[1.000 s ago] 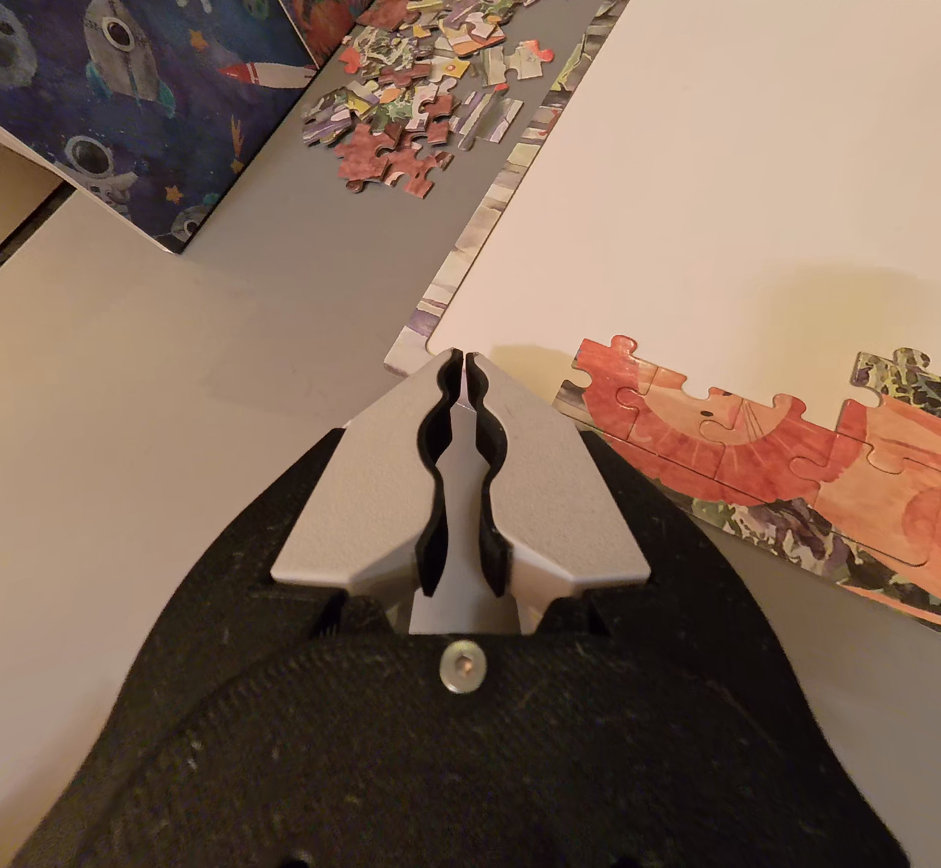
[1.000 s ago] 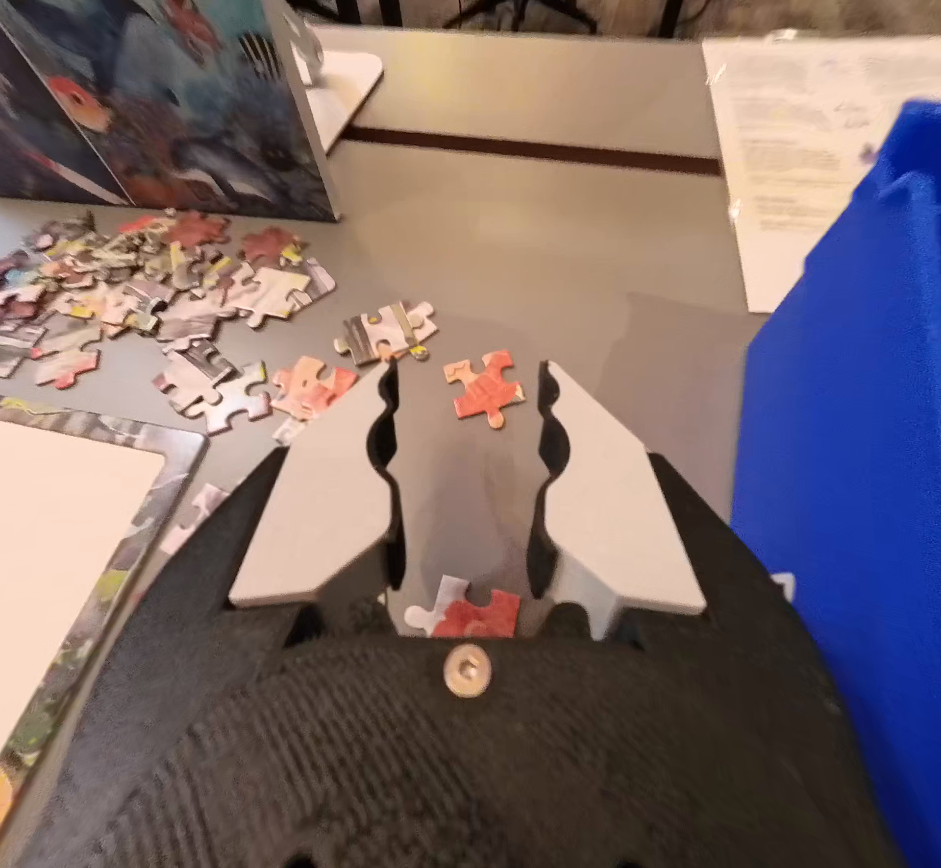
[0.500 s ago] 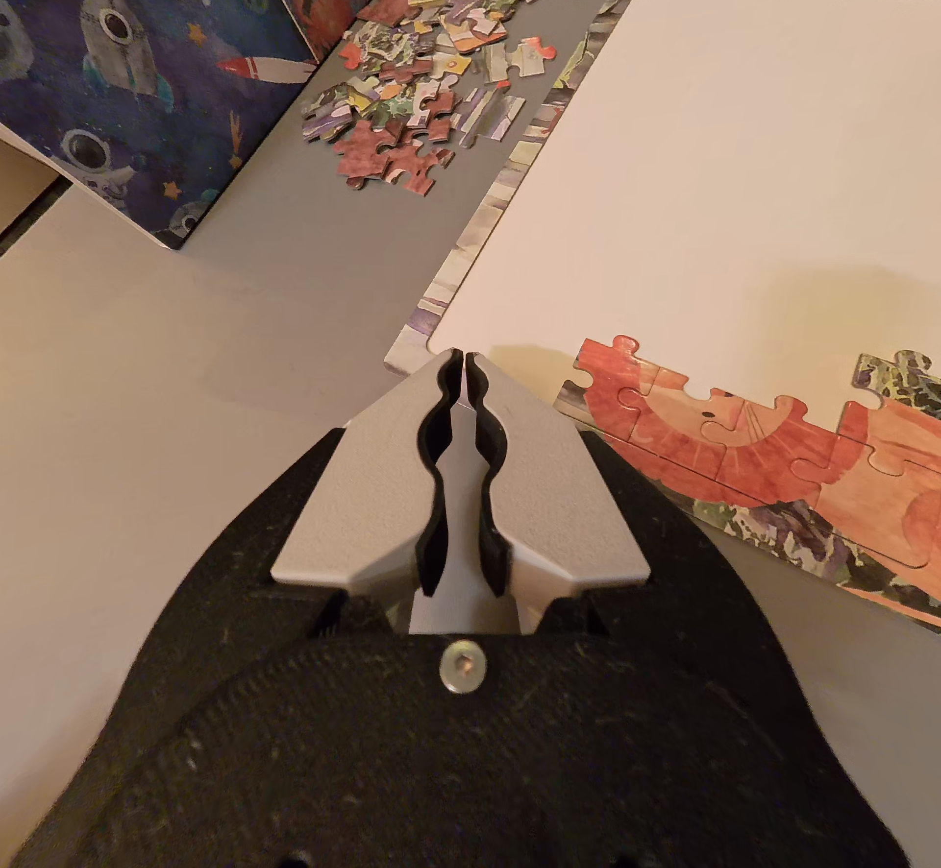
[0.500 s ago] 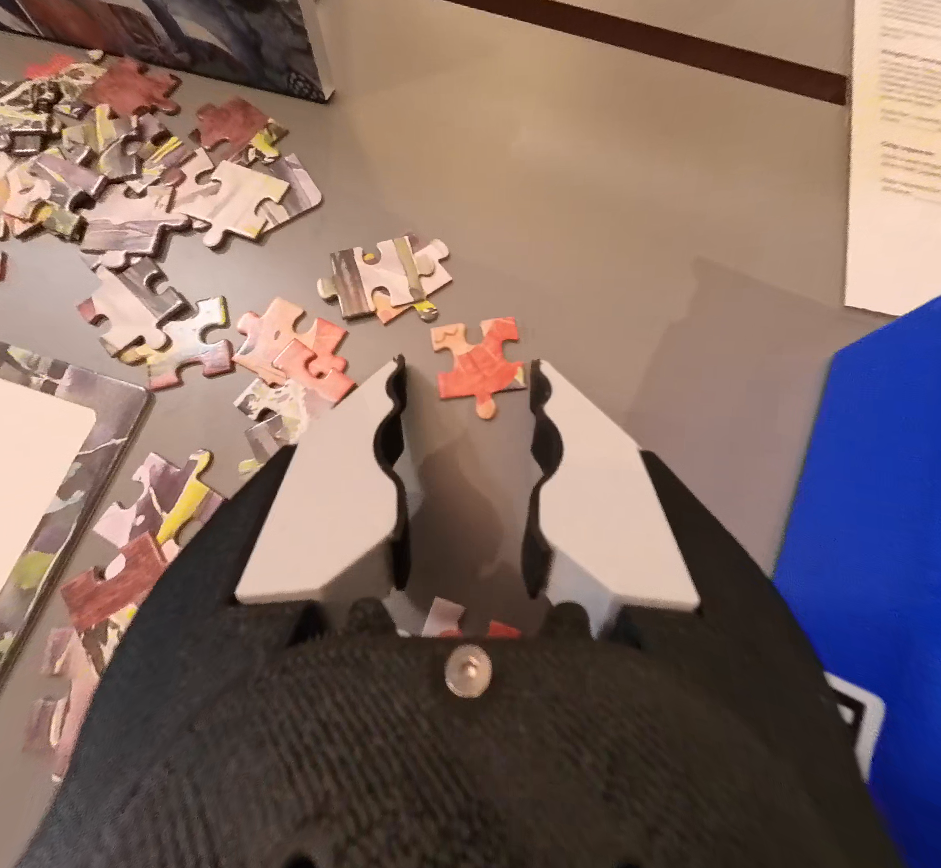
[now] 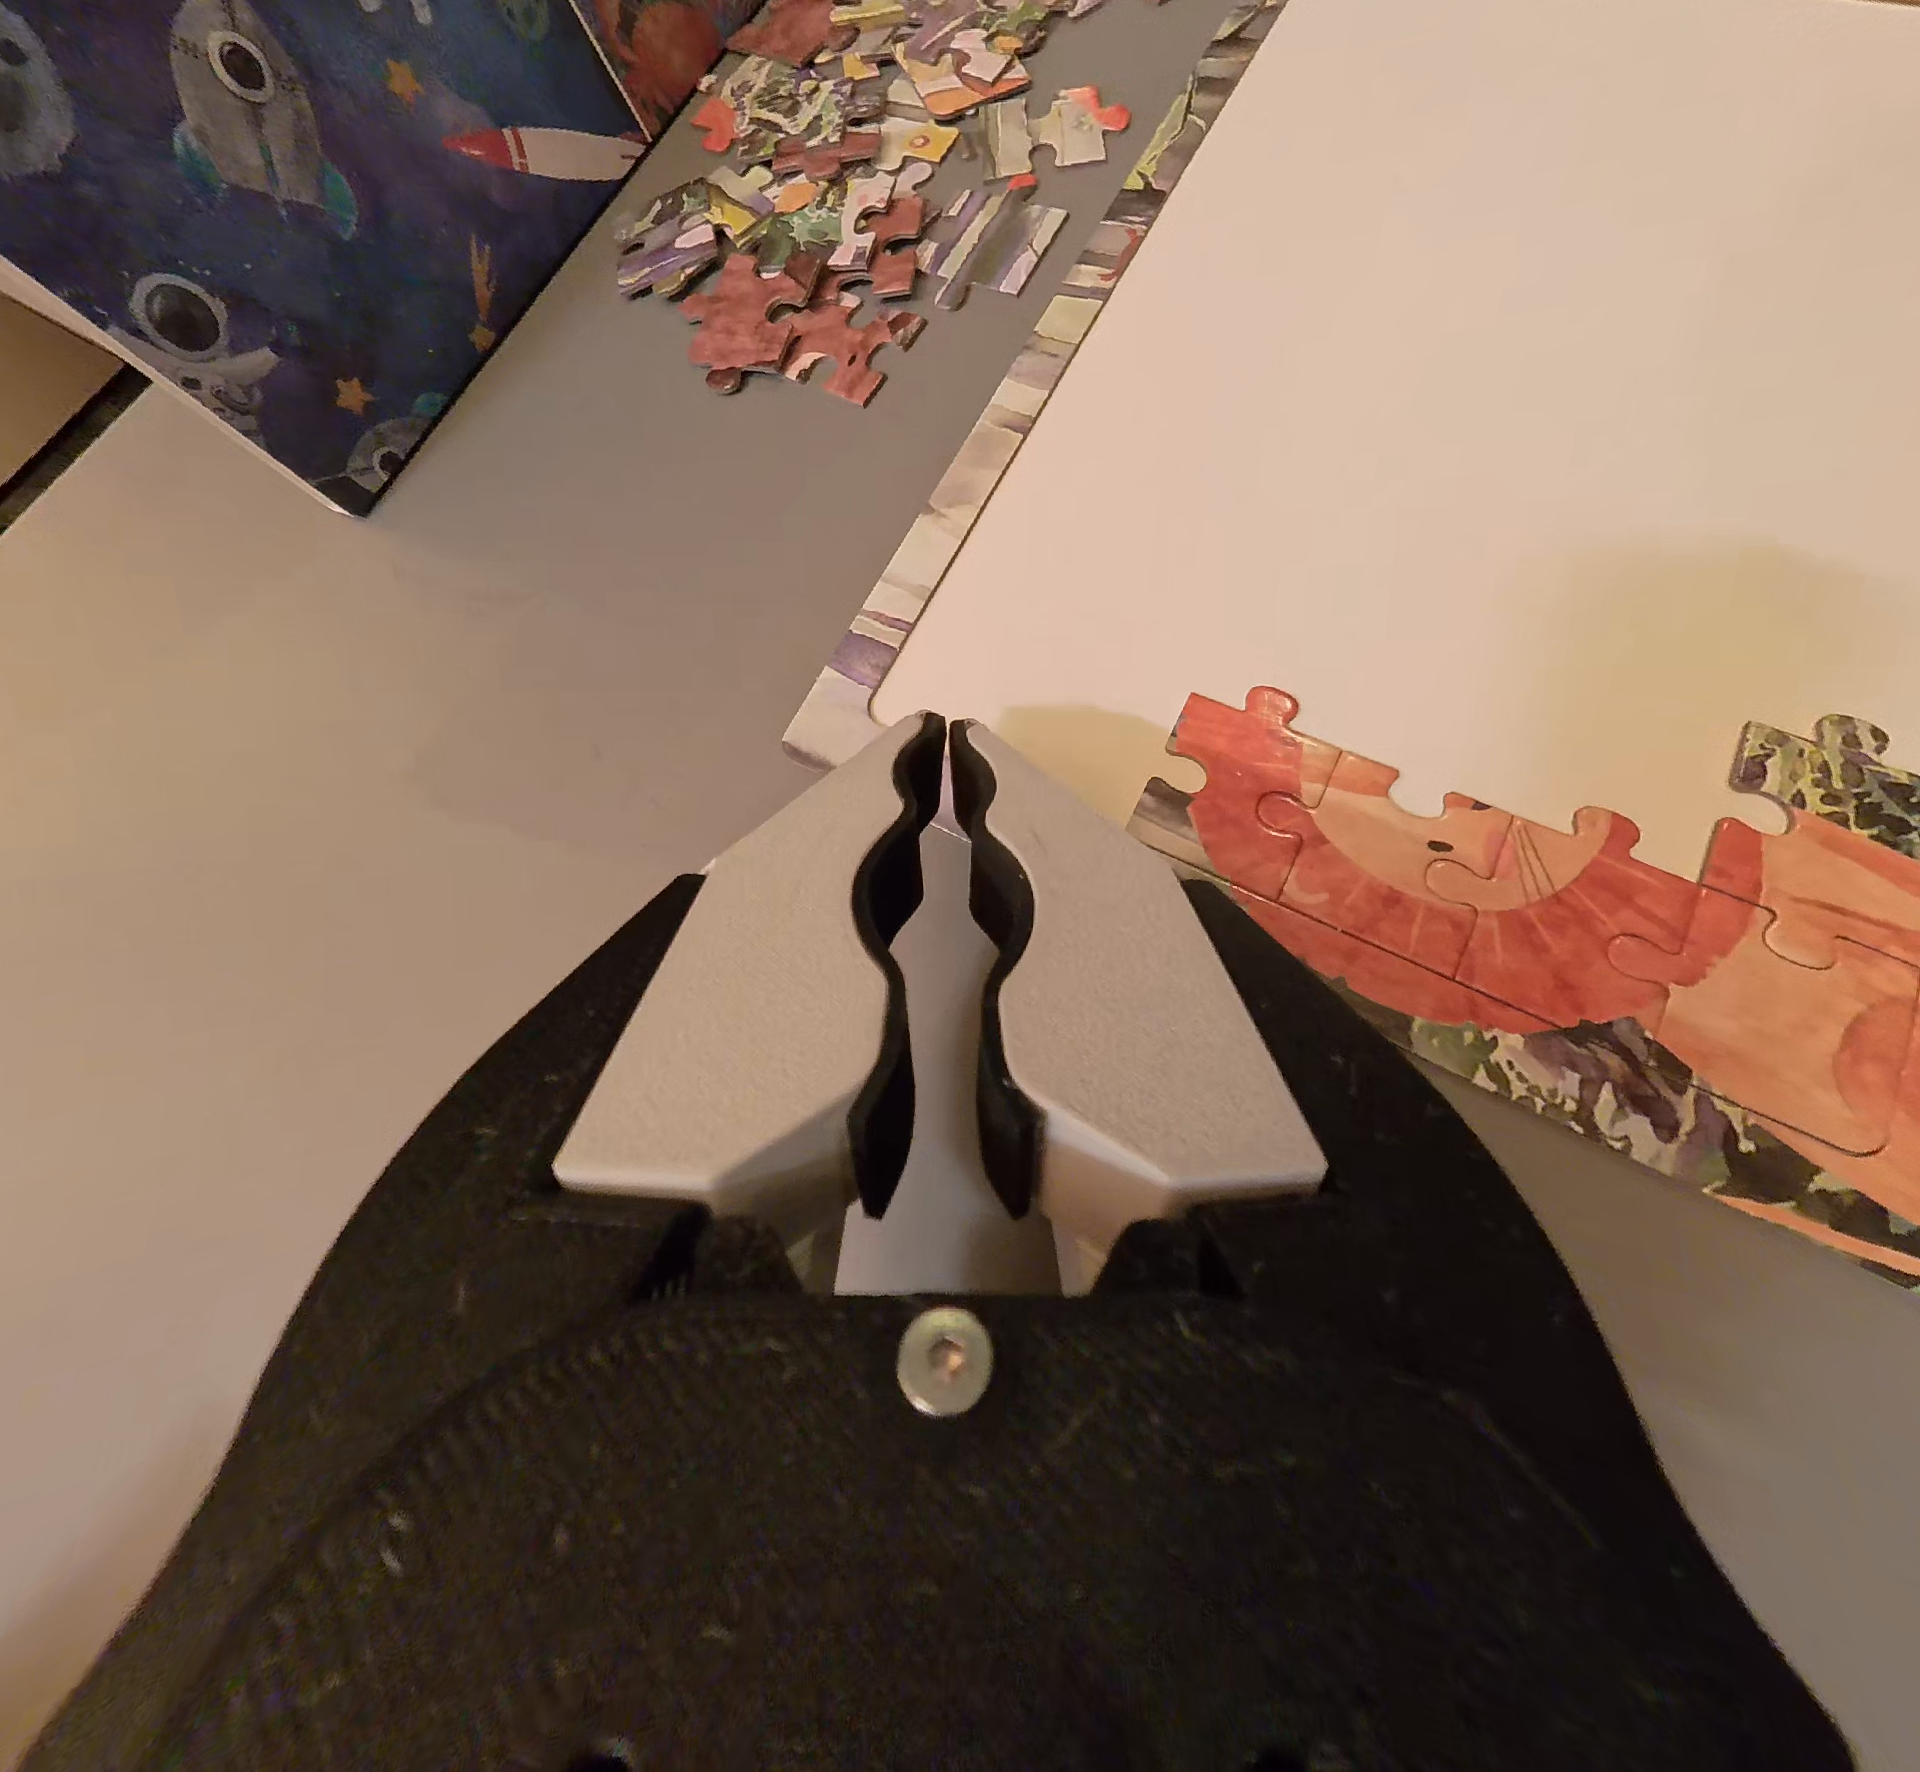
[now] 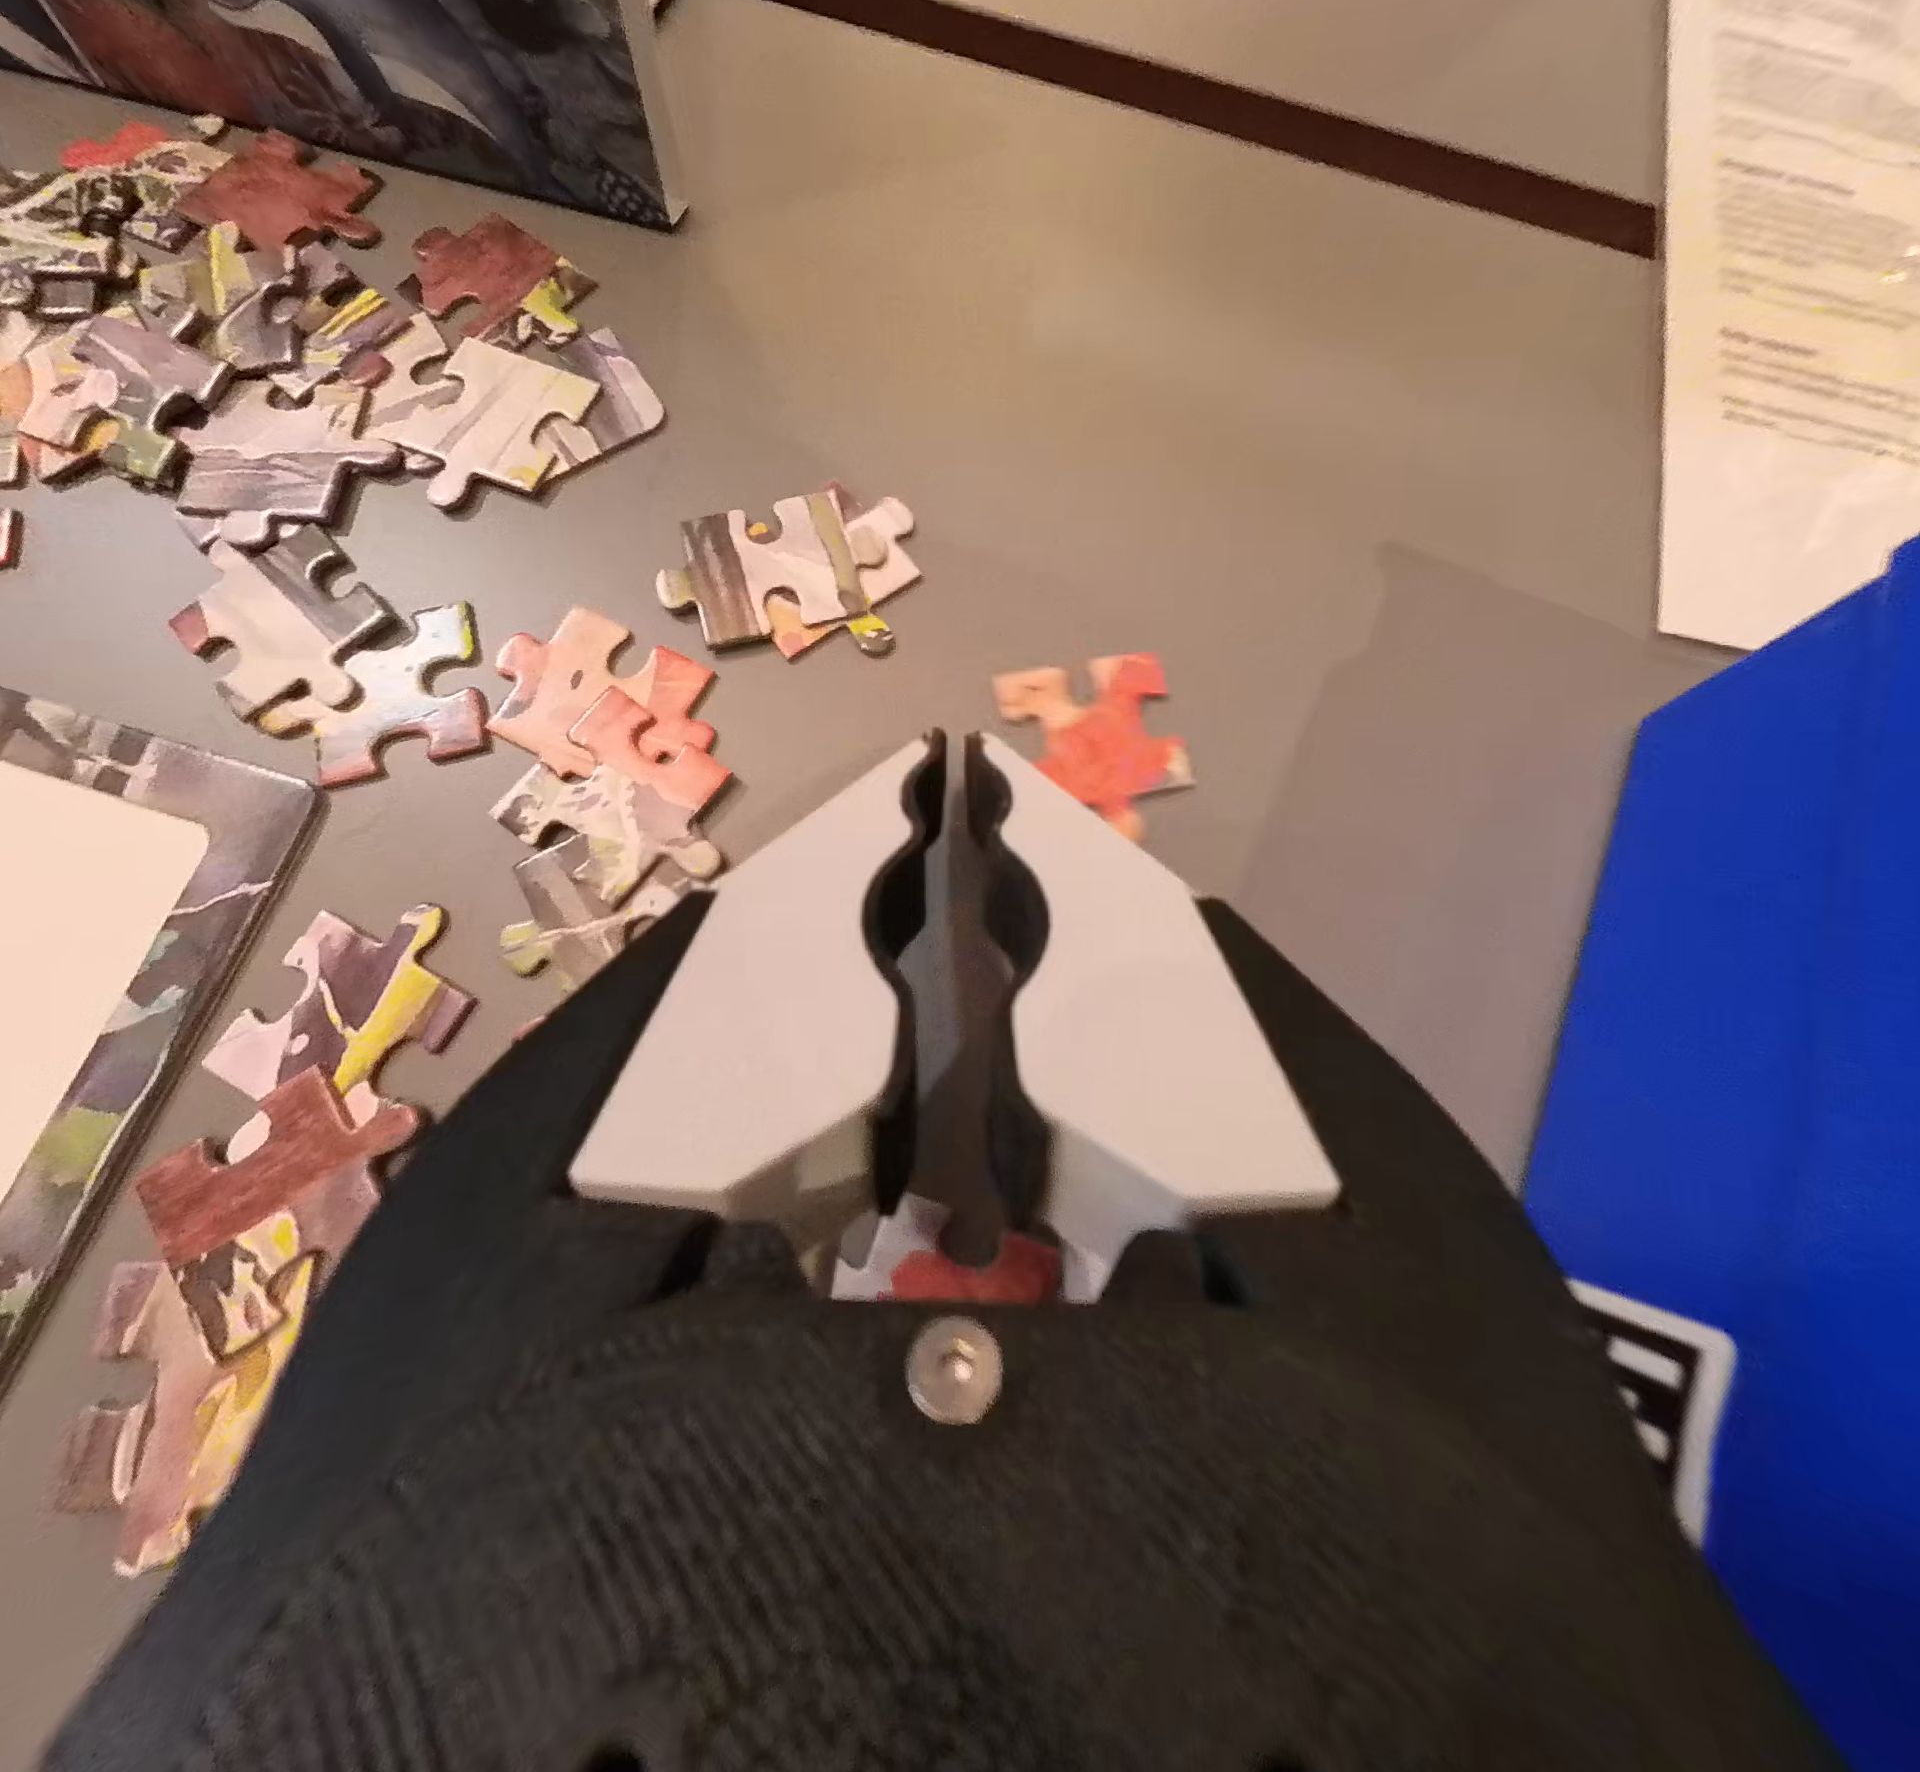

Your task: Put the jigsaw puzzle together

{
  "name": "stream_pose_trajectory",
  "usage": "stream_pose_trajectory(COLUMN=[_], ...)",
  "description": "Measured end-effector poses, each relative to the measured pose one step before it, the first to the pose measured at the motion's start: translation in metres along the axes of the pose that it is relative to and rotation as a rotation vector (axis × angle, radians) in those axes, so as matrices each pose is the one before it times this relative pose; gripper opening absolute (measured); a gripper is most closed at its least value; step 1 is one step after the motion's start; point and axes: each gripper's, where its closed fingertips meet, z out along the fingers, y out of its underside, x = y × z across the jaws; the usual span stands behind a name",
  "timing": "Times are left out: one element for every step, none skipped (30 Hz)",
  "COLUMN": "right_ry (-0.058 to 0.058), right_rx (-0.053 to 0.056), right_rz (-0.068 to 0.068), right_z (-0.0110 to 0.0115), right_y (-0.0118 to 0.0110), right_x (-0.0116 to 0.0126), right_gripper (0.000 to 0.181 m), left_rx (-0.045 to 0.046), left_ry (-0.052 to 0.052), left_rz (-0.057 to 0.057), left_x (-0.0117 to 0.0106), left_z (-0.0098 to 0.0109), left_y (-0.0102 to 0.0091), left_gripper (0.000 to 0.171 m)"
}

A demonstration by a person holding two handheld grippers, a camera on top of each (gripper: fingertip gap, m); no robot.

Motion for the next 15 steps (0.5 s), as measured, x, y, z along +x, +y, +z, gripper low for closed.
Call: stream_pose_trajectory(right_ry=[0.0121,0.0068,0.0045,0.0085,0.0139,0.0192,0.0247,0.027,0.0281,0.0261,0.0197,0.0128,0.0095,0.0009,-0.0076], right_rx=[0.0126,0.0058,0.001,0.0036,0.009,0.0142,0.0163,0.0144,0.0082,-0.0041,-0.0168,-0.0176,-0.0132,-0.0116,-0.0069], right_rz=[-0.0064,-0.0049,-0.0058,-0.0074,-0.007,-0.0045,-0.0007,0.0024,0.0064,0.0136,0.022,0.0264,0.0271,0.0241,0.0173], right_z=[-0.00237,-0.00223,-0.00197,-0.0018,-0.00189,-0.00187,-0.00181,-0.00146,-0.00082,0.00024,0.00137,0.00217,0.00271,0.00288,0.00318], right_y=[-0.00278,-0.00212,-0.00132,-0.0012,-0.00172,-0.00218,-0.00245,-0.00195,-0.00084,0.00161,0.00388,0.00424,0.00368,0.00333,0.002], right_x=[0.00051,-0.00044,-0.00073,-0.00034,0.00073,0.00201,0.00366,0.00476,0.00553,0.00584,0.00532,0.00435,0.00361,0.002,0.00063], right_gripper=[0.004,0.012,0.012,0.013,0.014,0.015,0.018,0.022,0.027,0.031,0.034,0.04,0.045,0.049,0.05], left_rx=[0.00167,0.00065,0.00011,-0.00058,-0.00087,-0.00019,0.00031,0.00052,0.00004,-0.0009,-0.00116,-0.00085,-0.00063,-0.00009,0.0003], left_ry=[0.0006,0.0006,0.0003,0.0,0.0,0.0002,-0.0001,0.0,0.0001,0.0001,0.0001,-0.0001,0.0,0.0001,0.0], left_rz=[-0.0011,-0.0009,0.0002,0.0003,-0.0001,0.0003,0.0003,0.0003,0.0,-0.0002,-0.0002,-0.0002,-0.0001,-0.0002,-0.0003], left_x=[0.00002,-0.00005,0.00004,0.00004,0.00002,0.00003,0.00004,0.00012,0.00003,0.00001,-0.00006,-0.00006,0.00008,-0.00006,-0.00004], left_z=[-0.00023,-0.00001,-0.0001,0.00001,0.00011,0.00005,-0.00004,-0.00014,0.00006,0.00005,0.00015,0.00006,0.00007,0.00005,-0.00003], left_y=[-0.00019,-0.00001,0.00007,0.00003,0.00011,0.0001,-0.00001,-0.00009,0.00007,0.00004,0.00013,0.00017,0.00011,-0.00002,0.00001], left_gripper=[0.0,0.0,0.0,0.0,0.0,0.0,0.0,0.0,0.0,0.0,0.0,0.0,0.0,0.0,0.0])
